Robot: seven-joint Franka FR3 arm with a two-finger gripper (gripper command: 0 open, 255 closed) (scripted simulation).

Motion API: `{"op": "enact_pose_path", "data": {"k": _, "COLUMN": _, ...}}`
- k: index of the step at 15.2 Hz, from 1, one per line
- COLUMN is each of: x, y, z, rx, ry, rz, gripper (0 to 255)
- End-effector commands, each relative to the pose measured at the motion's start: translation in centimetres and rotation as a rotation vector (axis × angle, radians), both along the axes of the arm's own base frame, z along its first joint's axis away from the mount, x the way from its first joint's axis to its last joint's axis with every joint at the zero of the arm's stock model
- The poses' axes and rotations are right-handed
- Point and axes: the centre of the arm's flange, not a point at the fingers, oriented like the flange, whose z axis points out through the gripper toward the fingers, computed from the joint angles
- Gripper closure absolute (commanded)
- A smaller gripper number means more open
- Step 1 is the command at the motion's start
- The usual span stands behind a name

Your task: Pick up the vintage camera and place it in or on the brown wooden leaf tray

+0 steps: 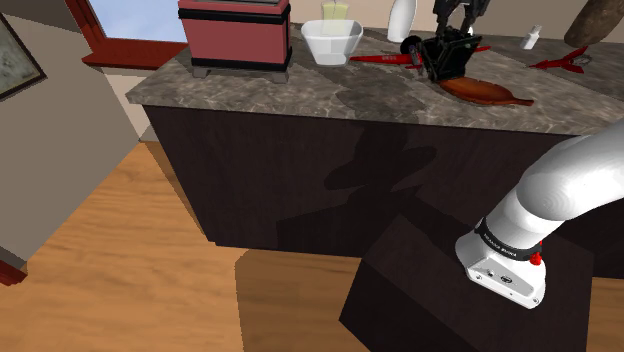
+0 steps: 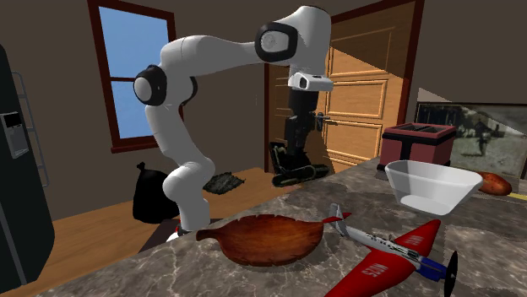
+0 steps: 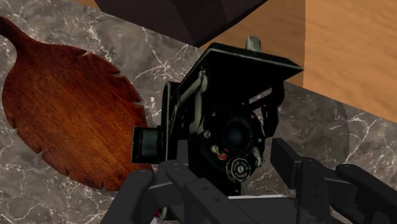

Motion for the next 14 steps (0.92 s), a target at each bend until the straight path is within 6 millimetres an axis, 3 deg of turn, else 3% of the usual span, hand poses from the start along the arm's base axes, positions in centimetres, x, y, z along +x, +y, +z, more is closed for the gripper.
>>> {"op": "enact_pose_path", "data": {"k": 1, "x": 0.2, "y": 0.0, "z": 0.9, "rx": 0.0, "ry": -0.001, "rz": 0.0, "gripper": 255}}
{"op": "enact_pose_path", "data": {"k": 14, "x": -11.1, "y": -12.8, "z": 3.0, "rx": 0.0, "ry": -0.001, "rz": 0.0, "gripper": 255}}
